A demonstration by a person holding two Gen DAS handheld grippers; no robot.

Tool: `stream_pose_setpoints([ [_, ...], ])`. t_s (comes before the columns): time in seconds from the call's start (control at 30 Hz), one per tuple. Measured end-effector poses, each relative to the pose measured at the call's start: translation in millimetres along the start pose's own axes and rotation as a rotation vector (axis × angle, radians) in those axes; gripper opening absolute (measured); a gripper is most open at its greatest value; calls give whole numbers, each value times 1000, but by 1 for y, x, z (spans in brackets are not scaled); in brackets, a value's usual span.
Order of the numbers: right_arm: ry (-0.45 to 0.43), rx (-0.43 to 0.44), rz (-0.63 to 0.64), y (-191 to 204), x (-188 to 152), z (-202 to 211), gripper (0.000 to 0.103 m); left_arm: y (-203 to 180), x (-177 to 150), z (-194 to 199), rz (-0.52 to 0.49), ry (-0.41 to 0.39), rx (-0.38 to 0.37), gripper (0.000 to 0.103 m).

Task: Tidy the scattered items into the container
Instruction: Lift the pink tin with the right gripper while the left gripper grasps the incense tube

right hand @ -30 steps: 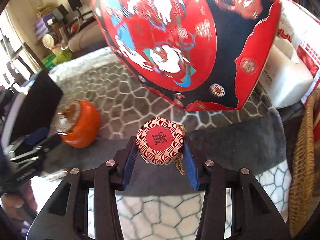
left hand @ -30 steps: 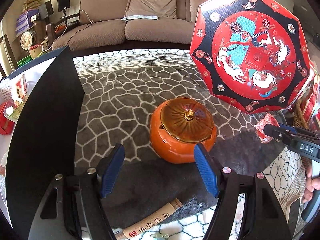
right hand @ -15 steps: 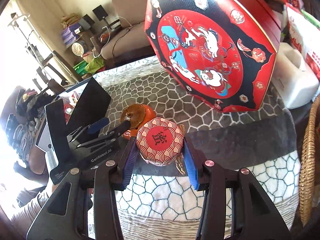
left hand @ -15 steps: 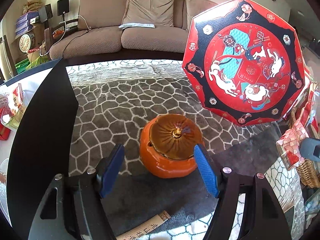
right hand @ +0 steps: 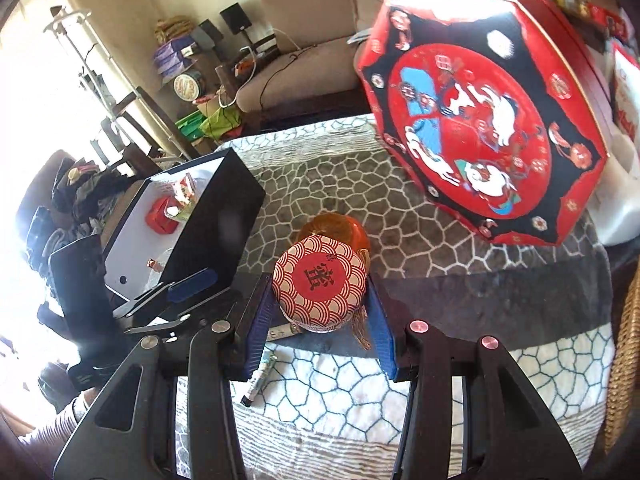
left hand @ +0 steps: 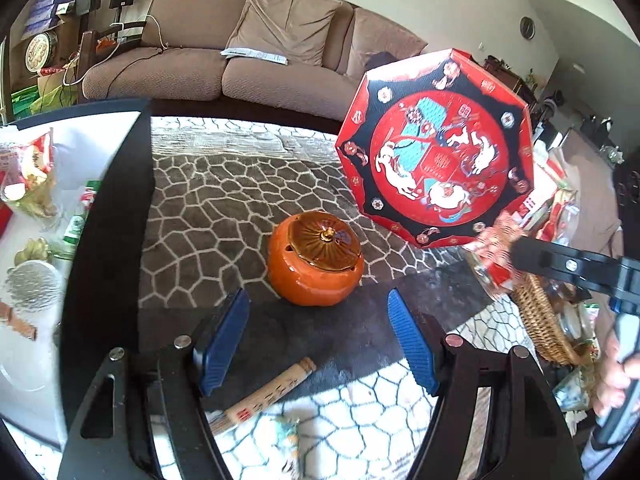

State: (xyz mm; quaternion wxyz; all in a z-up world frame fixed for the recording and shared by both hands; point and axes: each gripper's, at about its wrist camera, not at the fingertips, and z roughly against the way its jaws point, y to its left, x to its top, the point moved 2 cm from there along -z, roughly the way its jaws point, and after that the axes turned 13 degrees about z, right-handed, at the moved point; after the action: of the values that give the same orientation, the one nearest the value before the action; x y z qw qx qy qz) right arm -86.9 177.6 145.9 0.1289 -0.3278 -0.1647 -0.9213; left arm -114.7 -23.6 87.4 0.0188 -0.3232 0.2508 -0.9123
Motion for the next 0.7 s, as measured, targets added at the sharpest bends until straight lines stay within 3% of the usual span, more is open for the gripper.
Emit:
stream_pose_setpoints([
  [0.07,-2,-1,7,12,4,-1,42,5,-5,20,-33,37,-77,71],
  [0.1,-3,4,9,18,5,-1,42,2,-12,26,-79,40,-73,72],
  [0.2,0,34,-7,31,-1,1,42,-15,-37,15,-270,77,3,74],
  [0.33,17,41,-14,36,-17,8,42,-21,-59,-31,-431,190,98,73],
  [0.37,20,40,-15,36,-21,10,42,-19,-61,-41,-448,222,105,70],
  [0.43,23,43,-22,34,-28,12,42,-12,-63,-59,-447,301,145,42],
  [0.47,25,46,-26,32,-31,13,42,-11,-63,-67,-448,329,160,37],
  [0.57,28,47,-32,26,-36,12,42,-8,-64,-80,-506,319,249,34],
  [0.6,31,46,-33,25,-37,12,42,-7,-65,-83,-518,312,274,24],
  [0.7,31,44,-37,21,-36,12,42,-3,-64,-83,-504,311,268,20],
])
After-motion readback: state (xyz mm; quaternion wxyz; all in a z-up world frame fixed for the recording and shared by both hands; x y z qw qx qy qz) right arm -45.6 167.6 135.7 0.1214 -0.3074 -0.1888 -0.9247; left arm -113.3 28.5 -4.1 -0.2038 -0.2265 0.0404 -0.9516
